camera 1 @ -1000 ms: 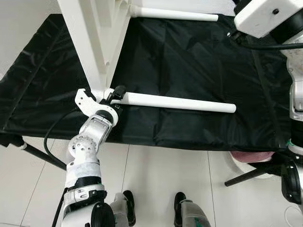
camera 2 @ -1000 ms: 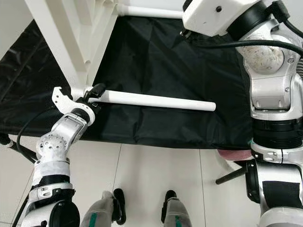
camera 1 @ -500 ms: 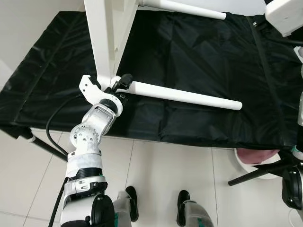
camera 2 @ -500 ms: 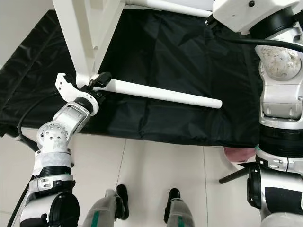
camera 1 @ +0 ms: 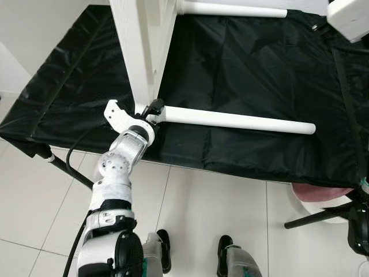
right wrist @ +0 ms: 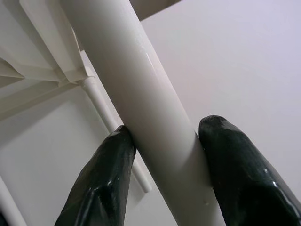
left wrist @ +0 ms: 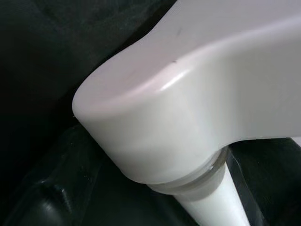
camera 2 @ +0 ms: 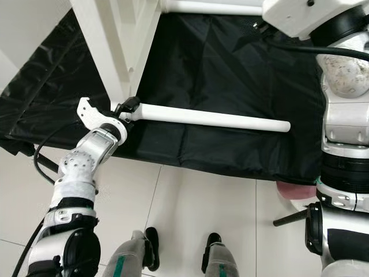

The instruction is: Building children table

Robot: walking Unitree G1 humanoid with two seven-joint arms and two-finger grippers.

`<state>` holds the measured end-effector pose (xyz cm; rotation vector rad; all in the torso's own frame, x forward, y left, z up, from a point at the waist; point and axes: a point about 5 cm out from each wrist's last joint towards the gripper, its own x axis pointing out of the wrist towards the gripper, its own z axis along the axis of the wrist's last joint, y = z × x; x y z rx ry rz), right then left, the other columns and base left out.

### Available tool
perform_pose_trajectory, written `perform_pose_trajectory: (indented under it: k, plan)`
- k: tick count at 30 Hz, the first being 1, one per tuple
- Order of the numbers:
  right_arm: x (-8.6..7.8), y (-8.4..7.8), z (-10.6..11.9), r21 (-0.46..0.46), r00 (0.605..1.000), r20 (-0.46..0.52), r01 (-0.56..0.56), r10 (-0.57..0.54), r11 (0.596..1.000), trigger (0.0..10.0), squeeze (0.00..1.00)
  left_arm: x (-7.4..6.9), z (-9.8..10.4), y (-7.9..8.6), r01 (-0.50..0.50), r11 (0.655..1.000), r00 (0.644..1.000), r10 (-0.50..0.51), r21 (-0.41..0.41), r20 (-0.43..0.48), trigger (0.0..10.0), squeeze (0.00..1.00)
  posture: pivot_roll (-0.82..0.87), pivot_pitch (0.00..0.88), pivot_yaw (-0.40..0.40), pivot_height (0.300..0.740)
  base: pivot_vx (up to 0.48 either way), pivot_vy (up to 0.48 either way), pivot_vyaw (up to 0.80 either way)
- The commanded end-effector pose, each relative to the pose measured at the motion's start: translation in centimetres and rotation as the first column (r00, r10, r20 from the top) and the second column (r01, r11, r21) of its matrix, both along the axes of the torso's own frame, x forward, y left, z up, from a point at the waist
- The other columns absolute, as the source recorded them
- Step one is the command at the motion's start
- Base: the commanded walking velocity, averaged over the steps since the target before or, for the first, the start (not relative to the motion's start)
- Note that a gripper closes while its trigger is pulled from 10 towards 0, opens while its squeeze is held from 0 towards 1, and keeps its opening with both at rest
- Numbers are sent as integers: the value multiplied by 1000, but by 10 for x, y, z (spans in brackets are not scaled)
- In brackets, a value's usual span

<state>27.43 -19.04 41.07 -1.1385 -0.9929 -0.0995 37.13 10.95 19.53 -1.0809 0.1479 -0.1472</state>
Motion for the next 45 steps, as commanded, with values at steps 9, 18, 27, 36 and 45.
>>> perform_pose_trajectory:
  k: [9, 18, 27, 36, 45]
  plan:
    - [8, -13, -11, 126, 998, -61, 0, 8, 992, 0, 0, 10, 27, -19, 16, 982, 997, -1, -189, 79, 3922, 0, -120, 232, 191, 740, 0, 0, 0]
    - [8, -10, -10, 132, 998, -58, -10, 18, 991, 0, 0, 11, 41, -22, 11, 973, 991, 20, -229, 135, 0, 0, -124, 233, 193, 740, 0, 0, 0]
    - [6, -3, 5, 159, 997, -9, -69, 71, 985, 0, 0, 6, 94, 9, -43, 969, 945, 119, -244, 305, 0, 0, -115, 231, 168, 740, 0, 0, 0]
    - [3, -1, 20, 187, 994, 35, -108, 103, 976, 0, 0, -5, 129, 38, -94, 977, 896, 167, -193, 410, 0, 0, -107, 222, 159, 740, 0, 0, 0]
    - [-4, -3, 32, 212, 992, 86, -108, 92, 971, 0, 0, -19, 153, 54, -151, 981, 848, 193, -125, 494, 0, 0, -104, 218, 151, 740, 0, 0, 0]
